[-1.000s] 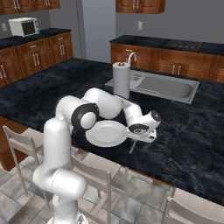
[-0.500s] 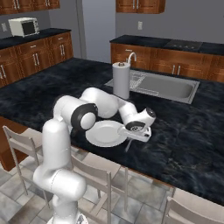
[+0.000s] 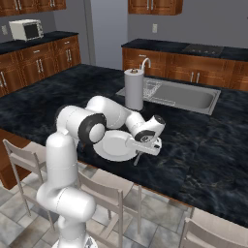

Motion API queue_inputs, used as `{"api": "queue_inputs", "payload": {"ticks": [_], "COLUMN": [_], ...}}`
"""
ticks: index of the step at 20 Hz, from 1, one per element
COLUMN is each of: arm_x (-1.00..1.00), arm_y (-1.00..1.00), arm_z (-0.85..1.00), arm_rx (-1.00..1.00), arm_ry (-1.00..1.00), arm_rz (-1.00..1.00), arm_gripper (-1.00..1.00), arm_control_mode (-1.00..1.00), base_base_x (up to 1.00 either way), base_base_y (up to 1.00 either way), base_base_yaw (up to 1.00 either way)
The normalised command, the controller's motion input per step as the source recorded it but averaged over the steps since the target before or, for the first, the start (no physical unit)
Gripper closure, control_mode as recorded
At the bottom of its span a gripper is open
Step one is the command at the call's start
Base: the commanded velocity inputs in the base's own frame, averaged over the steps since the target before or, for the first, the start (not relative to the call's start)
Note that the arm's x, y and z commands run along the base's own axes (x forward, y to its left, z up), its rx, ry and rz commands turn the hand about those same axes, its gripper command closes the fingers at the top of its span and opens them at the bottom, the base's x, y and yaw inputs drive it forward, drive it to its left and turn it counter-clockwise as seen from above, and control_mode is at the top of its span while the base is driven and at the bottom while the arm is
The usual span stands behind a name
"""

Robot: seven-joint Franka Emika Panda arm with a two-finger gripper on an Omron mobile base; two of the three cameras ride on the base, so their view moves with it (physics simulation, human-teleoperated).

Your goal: Take the fork and place it on the left side of the plate. Then take the spoon and place it on the right side of the plate. Make sure they're directly next to the plate.

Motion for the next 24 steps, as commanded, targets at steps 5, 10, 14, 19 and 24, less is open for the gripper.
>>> {"api": "queue_inputs", "payload": {"ticks": [5, 10, 14, 19, 24], "arm_x": [0.05, 0.0, 0.0, 0.0, 0.0], "arm_y": [0.22, 0.07, -0.01, -0.01, -0.03], "arm_z": [0.0, 0.0, 0.0, 0.0, 0.0], "arm_rx": [0.0, 0.0, 0.0, 0.0, 0.0], "arm_ry": [0.07, 0.06, 0.0, 0.0, 0.0], "arm_rz": [0.0, 0.0, 0.0, 0.0, 0.0], "arm_gripper": [1.0, 1.0, 1.0, -1.0, -1.0], "arm_control_mode": [-1.0, -1.0, -1.0, -1.0, -1.0], "base_base_x": [0.0, 0.0, 0.0, 0.0, 0.0], "base_base_y": [0.0, 0.0, 0.0, 0.0, 0.0], "base_base_yaw": [0.0, 0.0, 0.0, 0.0, 0.0]}}
